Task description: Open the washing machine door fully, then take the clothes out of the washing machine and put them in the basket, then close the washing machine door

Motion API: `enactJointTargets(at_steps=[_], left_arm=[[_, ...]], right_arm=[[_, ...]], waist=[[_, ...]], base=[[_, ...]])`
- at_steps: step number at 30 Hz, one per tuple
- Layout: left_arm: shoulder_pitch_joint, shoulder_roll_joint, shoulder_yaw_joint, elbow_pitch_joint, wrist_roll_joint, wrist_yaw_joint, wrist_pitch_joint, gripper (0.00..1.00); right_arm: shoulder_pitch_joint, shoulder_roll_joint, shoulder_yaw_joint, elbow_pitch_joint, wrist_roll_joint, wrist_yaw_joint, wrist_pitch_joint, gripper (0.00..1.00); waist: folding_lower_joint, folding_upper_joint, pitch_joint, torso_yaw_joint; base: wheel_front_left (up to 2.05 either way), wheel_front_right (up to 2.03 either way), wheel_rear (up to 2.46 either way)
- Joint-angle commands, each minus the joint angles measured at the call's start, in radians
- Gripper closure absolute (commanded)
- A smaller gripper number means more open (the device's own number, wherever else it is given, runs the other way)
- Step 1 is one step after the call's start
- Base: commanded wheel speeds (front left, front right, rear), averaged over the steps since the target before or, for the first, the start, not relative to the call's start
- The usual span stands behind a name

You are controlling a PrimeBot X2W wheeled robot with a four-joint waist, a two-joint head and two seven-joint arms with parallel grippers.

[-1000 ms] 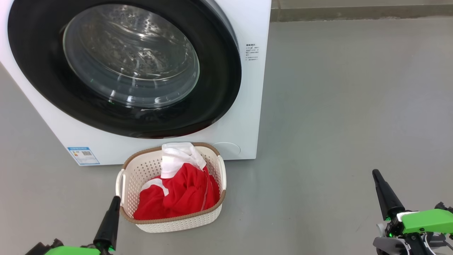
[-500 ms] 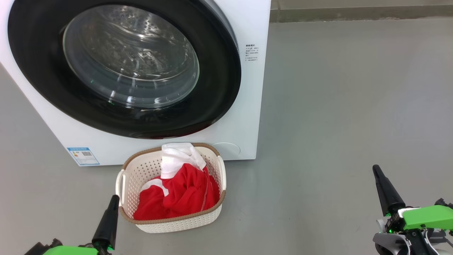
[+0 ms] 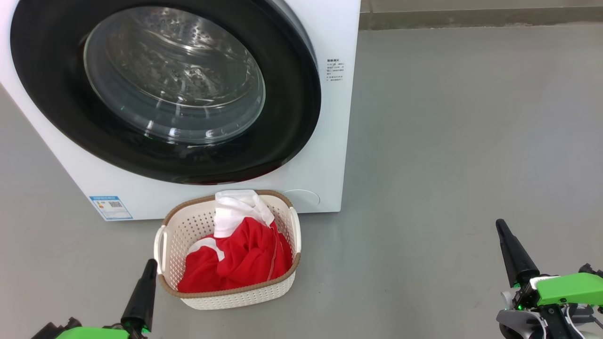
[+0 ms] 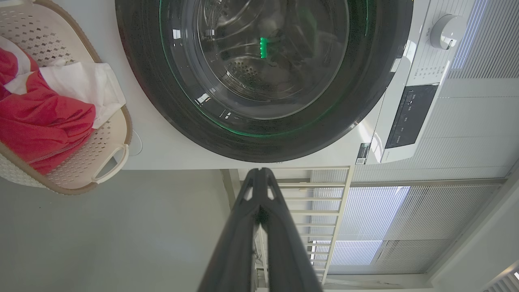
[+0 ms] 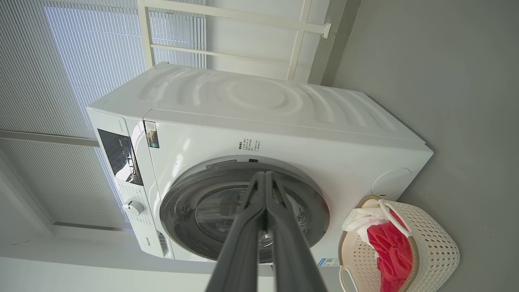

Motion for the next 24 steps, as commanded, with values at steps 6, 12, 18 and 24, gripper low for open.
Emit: enactJointTargets(at_steps=[6, 12, 18, 24], left_arm=[[-0.038, 0.015, 0.039, -0.02, 0.006, -0.007, 0.011, 1.0], [-0.039, 0.014, 0.041, -0.02, 0.008, -0.007, 0.013, 1.0], [-0.039, 0.012, 0.043, -0.02, 0.009, -0.007, 0.014, 1.0], [-0.039, 0.011, 0.045, -0.02, 0.011, -0.007, 0.016, 1.0]], right_arm=[[-0.042, -0.004, 0.014, -0.03, 0.004, -0.001, 0.006, 1.0], [-0.042, -0.004, 0.013, -0.03, 0.003, -0.001, 0.006, 1.0], [-0.042, -0.003, 0.012, -0.03, 0.003, -0.001, 0.007, 1.0], [-0.042, -0.003, 0.012, -0.029, 0.002, -0.001, 0.007, 1.0]], waist=[[0.0, 0.0, 0.0, 0.0], [0.0, 0.0, 0.0, 0.0], [0.0, 0.0, 0.0, 0.0], [0.0, 0.0, 0.0, 0.0]], base=[[0.0, 0.0, 0.0], [0.0, 0.0, 0.0], [0.0, 0.0, 0.0], [0.0, 0.0, 0.0]])
